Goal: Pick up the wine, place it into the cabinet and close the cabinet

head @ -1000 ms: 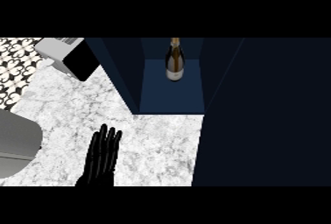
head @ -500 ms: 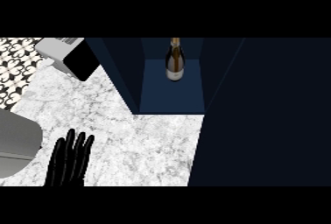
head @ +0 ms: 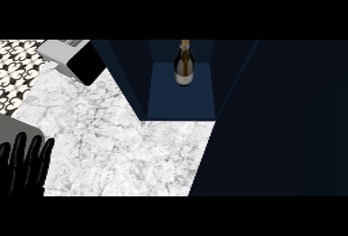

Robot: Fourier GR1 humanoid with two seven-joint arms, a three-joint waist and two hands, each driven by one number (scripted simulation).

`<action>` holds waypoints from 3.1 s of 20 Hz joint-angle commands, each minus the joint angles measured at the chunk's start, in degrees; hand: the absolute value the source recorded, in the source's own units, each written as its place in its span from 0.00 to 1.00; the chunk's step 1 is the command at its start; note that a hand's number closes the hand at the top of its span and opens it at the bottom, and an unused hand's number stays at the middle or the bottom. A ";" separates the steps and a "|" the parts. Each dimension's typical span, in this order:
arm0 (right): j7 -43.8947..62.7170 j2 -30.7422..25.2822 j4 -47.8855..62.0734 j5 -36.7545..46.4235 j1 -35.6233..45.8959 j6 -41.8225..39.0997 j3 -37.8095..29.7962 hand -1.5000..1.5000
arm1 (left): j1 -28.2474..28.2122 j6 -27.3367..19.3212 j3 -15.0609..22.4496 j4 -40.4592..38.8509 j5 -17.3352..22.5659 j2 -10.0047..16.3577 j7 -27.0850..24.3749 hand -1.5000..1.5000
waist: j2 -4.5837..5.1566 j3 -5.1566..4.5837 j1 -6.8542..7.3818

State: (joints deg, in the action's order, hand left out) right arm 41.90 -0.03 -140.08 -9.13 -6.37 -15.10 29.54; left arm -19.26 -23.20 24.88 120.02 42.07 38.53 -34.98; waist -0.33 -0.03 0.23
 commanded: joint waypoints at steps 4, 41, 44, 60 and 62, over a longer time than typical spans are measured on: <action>2.76 0.03 -6.59 6.17 2.20 6.64 15.77 1.00 | -2.70 8.82 -10.88 -3.28 6.42 3.50 0.23 0.00 | -0.05 -0.09 -0.03; -1.10 -0.29 26.74 1.24 54.77 45.47 11.33 1.00 | 3.43 15.35 -19.47 -4.56 12.60 3.67 11.87 0.00 | 0.76 -0.12 2.77; -1.06 -0.13 34.58 -1.39 64.01 46.75 7.66 1.00 | 1.24 14.36 -18.50 -2.45 11.33 1.92 11.44 0.00 | 0.39 -0.09 2.74; -20.48 0.03 71.92 -3.43 77.61 32.92 -7.40 1.00 | 4.02 14.98 -20.37 -4.98 7.30 -1.38 14.29 0.00 | 0.54 0.01 1.10; -21.29 -1.80 72.59 -4.43 76.81 30.15 -10.72 1.00 | 3.07 16.06 -22.93 -3.68 9.02 -0.24 15.83 0.00 | 0.45 0.03 0.97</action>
State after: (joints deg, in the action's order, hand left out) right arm 23.85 0.00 -72.38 -12.55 70.51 19.04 23.71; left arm -15.25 -7.11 3.80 114.30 50.88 37.77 -21.12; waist -0.04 -0.17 1.49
